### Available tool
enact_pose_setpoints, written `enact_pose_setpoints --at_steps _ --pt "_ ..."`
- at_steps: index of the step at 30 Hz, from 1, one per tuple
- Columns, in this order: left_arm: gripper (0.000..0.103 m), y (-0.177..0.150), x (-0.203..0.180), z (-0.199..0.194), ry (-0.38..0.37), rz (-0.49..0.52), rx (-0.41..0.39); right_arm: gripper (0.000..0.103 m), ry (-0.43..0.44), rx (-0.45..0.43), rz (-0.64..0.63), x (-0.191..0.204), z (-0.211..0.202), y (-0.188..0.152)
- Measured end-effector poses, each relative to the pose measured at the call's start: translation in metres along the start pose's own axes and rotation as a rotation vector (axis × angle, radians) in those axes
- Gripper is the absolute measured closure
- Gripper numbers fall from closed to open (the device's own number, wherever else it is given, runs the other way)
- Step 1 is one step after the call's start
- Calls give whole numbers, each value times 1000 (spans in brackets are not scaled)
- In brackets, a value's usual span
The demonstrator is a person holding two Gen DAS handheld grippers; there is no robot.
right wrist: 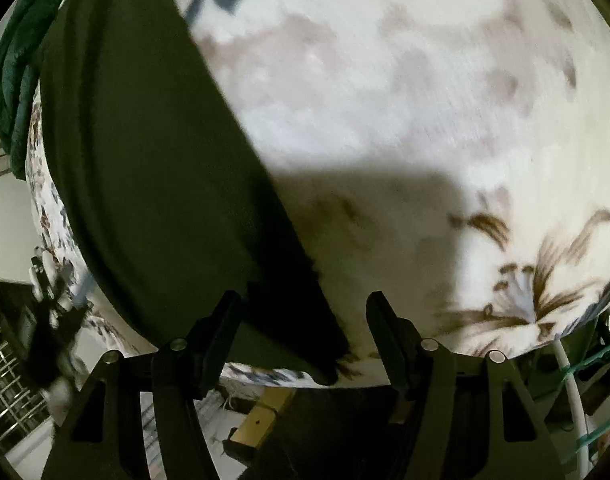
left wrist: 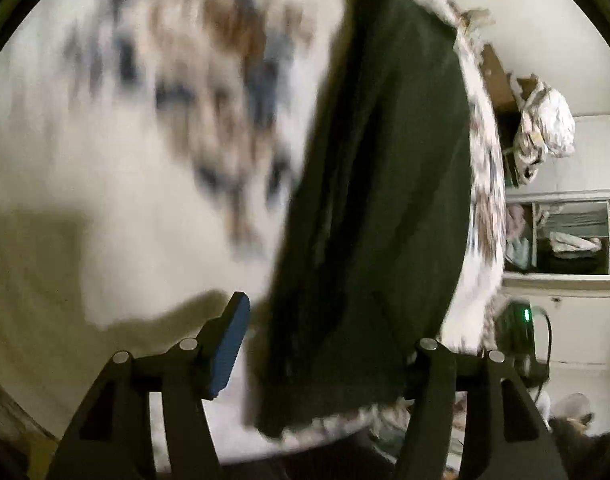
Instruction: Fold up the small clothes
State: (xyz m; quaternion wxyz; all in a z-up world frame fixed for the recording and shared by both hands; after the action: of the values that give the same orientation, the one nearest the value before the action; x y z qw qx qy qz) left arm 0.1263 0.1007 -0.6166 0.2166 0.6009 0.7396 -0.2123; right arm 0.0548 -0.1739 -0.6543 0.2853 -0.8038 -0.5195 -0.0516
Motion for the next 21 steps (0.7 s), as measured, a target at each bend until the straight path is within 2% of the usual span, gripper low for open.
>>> enact_pose_setpoints --at_steps 5,10,11,12,13,14,15,16,17,19,21 --pt "45 -37 -6 45 -8 7 85 34 12 0 -2 5 19 -3" --pt "46 -34 -22 45 15 51 37 33 10 -30 -7 17 22 -6" --pt "63 -36 -23 45 25 64 28 35 0 -39 -14 18 23 -7" --pt "94 -38 -21 45 46 76 27 41 -23 -43 -23 20 25 -8" --pt "94 -36 -17 45 67 78 27 47 -57 -48 -34 21 26 -9" --pt "96 -35 -17 41 57 68 19 62 -88 -57 -42 21 26 -9" --pt "97 -34 -19 40 55 59 14 78 -76 -62 -45 26 26 -10" --pt "97 -35 -18 36 52 54 10 89 -58 -56 -51 31 27 -12" --pt "97 -35 -20 30 47 50 6 92 -44 -52 -58 37 27 -14" --pt "97 -37 -24 21 34 48 1 93 -26 -56 -54 45 25 -16" --pt "98 -39 -30 11 14 40 -7 93 33 -53 -43 55 17 -21"
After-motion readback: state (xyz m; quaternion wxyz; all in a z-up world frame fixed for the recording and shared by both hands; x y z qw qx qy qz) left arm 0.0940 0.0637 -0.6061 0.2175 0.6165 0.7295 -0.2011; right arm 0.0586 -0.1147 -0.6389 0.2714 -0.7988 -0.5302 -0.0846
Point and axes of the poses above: each gripper's, at about its wrist camera, not at the fingertips, and z roughly the way its jaws point, x to its left, y to its top, the point moved 9 cm from there along z, roughly the way its jaws point, and after that the axes turned 2 degrees about x, right-handed, at the moved point
